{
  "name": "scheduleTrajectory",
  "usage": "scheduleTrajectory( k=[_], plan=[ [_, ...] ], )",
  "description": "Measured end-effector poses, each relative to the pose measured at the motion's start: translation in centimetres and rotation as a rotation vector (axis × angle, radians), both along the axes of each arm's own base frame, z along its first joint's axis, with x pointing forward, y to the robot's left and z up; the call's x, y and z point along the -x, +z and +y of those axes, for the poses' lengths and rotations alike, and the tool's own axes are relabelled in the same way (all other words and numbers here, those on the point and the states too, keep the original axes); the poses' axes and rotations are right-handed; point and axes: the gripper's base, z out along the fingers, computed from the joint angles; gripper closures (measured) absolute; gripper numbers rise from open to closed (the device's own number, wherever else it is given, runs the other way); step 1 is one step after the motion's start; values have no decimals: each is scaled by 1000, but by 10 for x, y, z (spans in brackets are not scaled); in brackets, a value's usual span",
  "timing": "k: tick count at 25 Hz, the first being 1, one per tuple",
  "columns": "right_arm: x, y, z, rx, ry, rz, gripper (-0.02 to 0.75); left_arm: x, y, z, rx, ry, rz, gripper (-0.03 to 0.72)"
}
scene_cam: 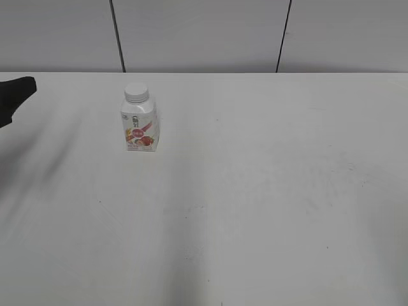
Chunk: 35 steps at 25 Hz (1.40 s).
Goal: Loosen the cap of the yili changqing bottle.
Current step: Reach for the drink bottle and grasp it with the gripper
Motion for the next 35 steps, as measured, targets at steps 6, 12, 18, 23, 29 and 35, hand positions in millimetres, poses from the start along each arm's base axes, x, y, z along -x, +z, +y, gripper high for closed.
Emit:
scheduleTrajectory(
  k=[6, 12, 18, 23, 29, 35],
  plan=[
    [0, 0, 0, 0, 0, 0, 206, -11, -17, -6, -50, -203, 13, 101],
    [0, 0, 0, 0, 0, 0, 206, -35, -37, -7, -51, -394, 75, 90],
    [0, 0, 0, 0, 0, 0, 206, -79, -44, -2, 7, -535, 105, 93],
    [0, 0, 0, 0, 0, 0, 206, -114, -57, -6, -14, -638, 160, 94],
    [0, 0, 0, 0, 0, -1, 206, -142, -77, -19, -76, -755, 214, 95],
    [0, 0, 0, 0, 0, -1, 206, -157, -99, -36, -90, -818, 233, 95]
  ],
)
